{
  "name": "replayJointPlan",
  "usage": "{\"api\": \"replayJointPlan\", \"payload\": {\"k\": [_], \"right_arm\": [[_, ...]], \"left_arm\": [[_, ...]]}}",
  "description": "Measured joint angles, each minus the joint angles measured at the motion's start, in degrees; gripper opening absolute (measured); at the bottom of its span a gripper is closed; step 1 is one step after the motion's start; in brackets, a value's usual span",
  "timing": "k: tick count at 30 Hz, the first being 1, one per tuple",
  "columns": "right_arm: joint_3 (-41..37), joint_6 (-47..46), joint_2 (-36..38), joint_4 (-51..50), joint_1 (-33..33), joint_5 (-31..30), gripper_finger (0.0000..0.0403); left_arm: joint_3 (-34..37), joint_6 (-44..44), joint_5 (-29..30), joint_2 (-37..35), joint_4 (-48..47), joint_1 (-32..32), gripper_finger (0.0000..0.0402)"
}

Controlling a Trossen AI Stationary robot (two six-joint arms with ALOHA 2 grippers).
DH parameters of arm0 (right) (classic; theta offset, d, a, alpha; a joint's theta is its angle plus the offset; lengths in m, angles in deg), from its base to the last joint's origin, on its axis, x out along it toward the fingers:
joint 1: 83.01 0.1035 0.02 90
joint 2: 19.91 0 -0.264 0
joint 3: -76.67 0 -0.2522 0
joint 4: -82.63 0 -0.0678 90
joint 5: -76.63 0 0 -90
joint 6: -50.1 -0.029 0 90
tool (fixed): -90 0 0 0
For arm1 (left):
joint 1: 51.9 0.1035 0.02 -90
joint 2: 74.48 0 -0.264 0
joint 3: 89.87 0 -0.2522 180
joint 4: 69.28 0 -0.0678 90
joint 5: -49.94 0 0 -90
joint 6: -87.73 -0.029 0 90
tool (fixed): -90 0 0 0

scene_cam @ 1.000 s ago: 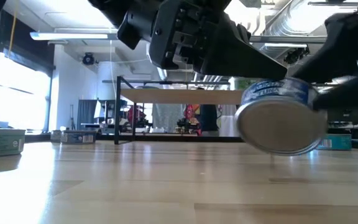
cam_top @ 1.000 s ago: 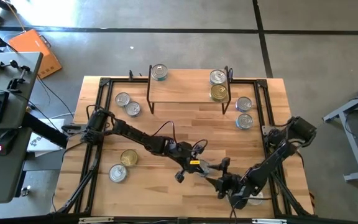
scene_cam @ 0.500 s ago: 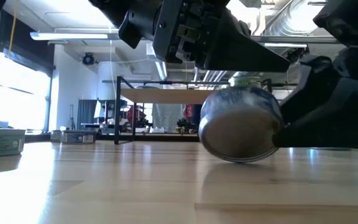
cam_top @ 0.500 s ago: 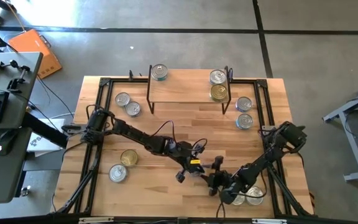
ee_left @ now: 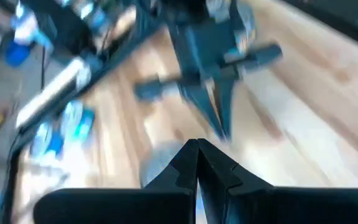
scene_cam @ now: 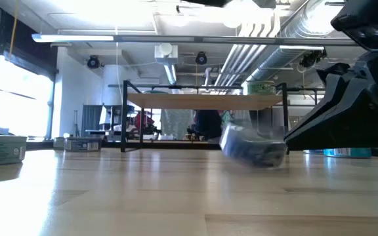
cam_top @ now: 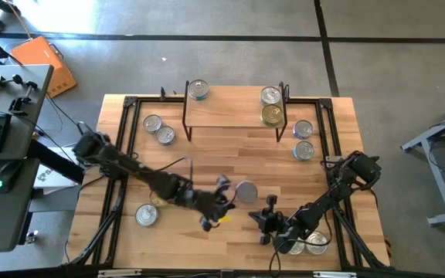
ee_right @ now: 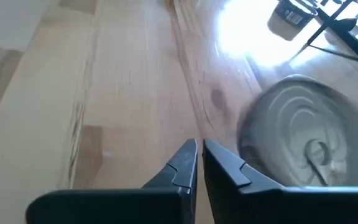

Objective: Stack canned seafood by type on shelf
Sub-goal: Put the blue tuna can on the shelf

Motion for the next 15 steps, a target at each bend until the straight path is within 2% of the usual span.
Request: {"api": "replayJointPlan", "payload": {"k": [3, 5, 11, 15], "right_arm": [[0.0, 1.9, 1.2, 0.1, 0.0, -0.6, 0.0017], [0.0, 2.6, 2.7, 0.4, 0.0, -1.0, 0.0013], [0.0, 4.0, 5.6, -0.9, 0.0, -0.6, 0.0001], [0.0, 4.0, 6.0, -1.3, -0.1, -0.5, 0.0001]], "left_arm": [[1.1, 7.3, 4.1, -0.9, -6.0, -2.3, 0.0], [4.0, 11.7, 5.2, -0.8, -5.4, -3.2, 0.0], [14.3, 15.1, 5.3, -0.7, 10.3, -3.9, 0.0001], [17.7, 8.8, 2.3, -0.8, 18.7, -3.8, 0.0017]]}}
